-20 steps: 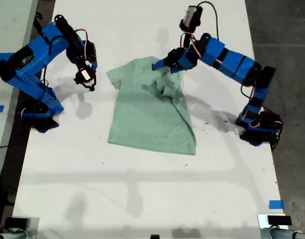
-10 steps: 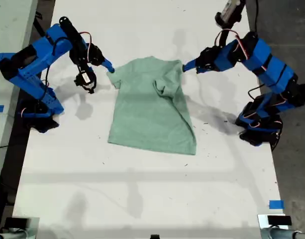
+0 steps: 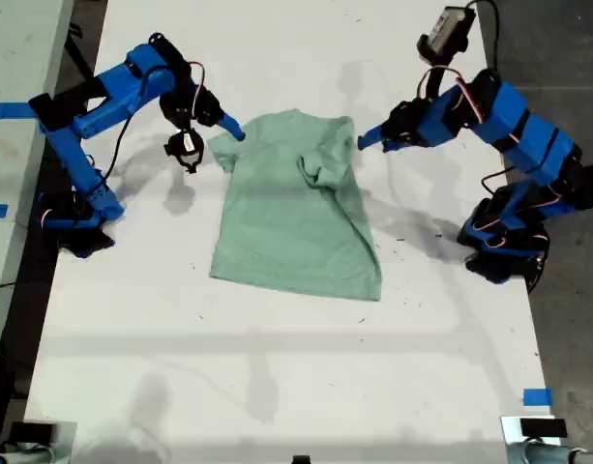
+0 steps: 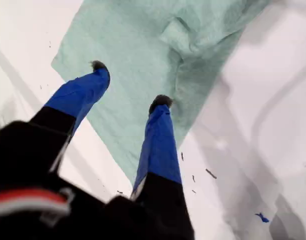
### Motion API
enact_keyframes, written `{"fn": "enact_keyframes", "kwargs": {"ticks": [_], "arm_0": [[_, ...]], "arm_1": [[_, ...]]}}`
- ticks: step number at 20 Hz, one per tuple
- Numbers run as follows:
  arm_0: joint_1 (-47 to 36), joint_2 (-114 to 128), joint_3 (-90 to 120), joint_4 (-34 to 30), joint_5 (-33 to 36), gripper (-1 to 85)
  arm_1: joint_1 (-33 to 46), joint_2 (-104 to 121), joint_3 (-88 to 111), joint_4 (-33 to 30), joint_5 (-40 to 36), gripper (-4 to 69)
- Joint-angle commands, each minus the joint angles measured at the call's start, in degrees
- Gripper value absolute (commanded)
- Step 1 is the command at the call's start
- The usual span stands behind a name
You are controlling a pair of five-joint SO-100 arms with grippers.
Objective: Fold tshirt
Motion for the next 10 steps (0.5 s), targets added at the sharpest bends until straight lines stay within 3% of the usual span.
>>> {"fn": "enact_keyframes", "kwargs": {"ticks": [1,6,7,10], "arm_0": [[-4.2,-6.0,-2.3,-4.9,2.1,37.1],[-7.7,-21.7,-9.0,-9.2,3.7,35.0],[-7.9,-24.3,-11.1,-8.8,3.7,29.9],[-7.7,-27.3,-14.4,-8.1,3.9,1.5]], "arm_1": [[-1.9,3.3,-0.4,-2.0,1.2,17.2],[-3.8,6.8,3.1,-2.5,2.9,16.2],[-3.8,8.0,4.4,-2.6,3.2,15.9],[-3.5,11.9,8.7,-3.4,3.7,14.6]]}}
